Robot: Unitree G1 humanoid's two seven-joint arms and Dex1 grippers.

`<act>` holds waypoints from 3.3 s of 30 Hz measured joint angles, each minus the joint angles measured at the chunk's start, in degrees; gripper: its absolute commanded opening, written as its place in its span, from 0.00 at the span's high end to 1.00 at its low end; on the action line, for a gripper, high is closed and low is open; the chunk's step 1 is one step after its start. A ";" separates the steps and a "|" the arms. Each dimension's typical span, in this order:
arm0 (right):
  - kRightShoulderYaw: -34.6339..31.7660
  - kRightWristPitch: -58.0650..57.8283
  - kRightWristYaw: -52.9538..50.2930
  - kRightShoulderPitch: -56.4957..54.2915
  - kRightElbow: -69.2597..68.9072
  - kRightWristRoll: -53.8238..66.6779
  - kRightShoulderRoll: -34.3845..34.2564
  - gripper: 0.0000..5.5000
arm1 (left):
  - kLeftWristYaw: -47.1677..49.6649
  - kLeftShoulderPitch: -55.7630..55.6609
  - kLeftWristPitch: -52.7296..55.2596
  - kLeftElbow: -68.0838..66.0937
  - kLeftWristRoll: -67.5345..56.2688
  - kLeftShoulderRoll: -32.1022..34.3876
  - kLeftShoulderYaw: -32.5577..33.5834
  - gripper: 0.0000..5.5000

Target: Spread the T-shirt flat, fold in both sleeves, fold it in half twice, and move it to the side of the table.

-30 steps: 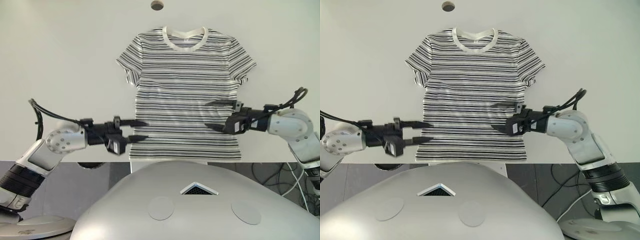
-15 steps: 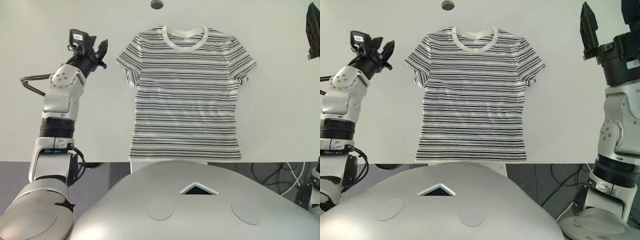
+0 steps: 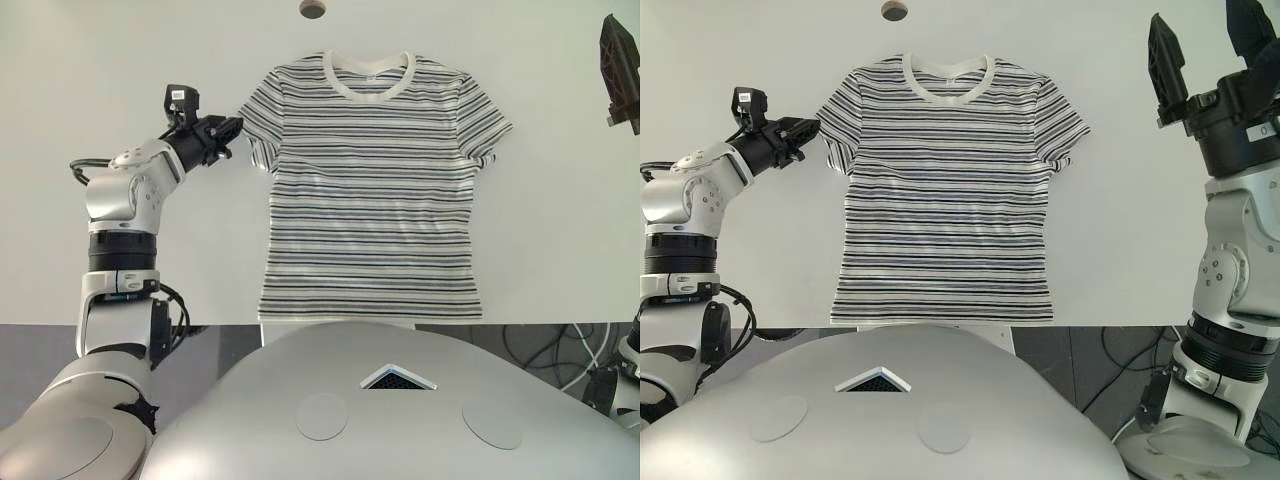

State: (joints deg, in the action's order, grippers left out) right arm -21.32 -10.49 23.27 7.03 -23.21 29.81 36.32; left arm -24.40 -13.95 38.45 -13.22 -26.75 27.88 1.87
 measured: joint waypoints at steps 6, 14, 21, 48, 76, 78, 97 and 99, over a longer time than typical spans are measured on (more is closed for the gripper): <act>0.72 0.01 0.41 0.03 0.00 -2.18 -1.08 0.36 | -0.75 -1.13 0.33 -0.73 2.61 -0.69 -1.09 0.68; 1.52 0.02 1.09 0.02 -0.11 -3.62 -2.95 0.36 | -3.13 -1.56 2.35 -0.64 2.65 -1.65 -0.96 0.93; 1.95 0.04 1.21 0.02 -0.17 -5.31 -3.89 0.36 | -3.84 -1.66 3.55 -0.66 2.67 -2.46 0.28 1.00; 5.08 1.77 2.47 -0.40 1.85 -9.83 -6.09 0.36 | -1.45 -4.91 -3.49 11.70 18.02 -16.79 -19.16 0.76; 9.02 -17.28 -2.02 -11.67 34.32 -11.66 -10.05 0.36 | -2.38 8.88 -14.29 38.03 6.66 -12.94 0.71 0.76; 10.17 -15.15 -2.69 -12.90 36.02 -14.07 -10.05 0.36 | -2.38 9.09 -14.29 38.11 6.64 -12.93 0.60 0.76; 11.82 -12.97 -1.41 -14.44 38.04 -16.56 -11.89 1.00 | -2.13 10.19 -14.29 39.17 6.68 -12.42 0.53 0.76; 11.80 -12.97 -1.42 -14.43 37.90 -16.54 -11.99 1.00 | -2.12 10.19 -14.30 39.16 6.68 -12.43 0.53 0.76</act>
State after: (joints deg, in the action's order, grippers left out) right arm -9.53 -23.46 21.85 -7.40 14.69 13.27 24.33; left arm -26.52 -3.76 24.15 25.94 -20.07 15.45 2.40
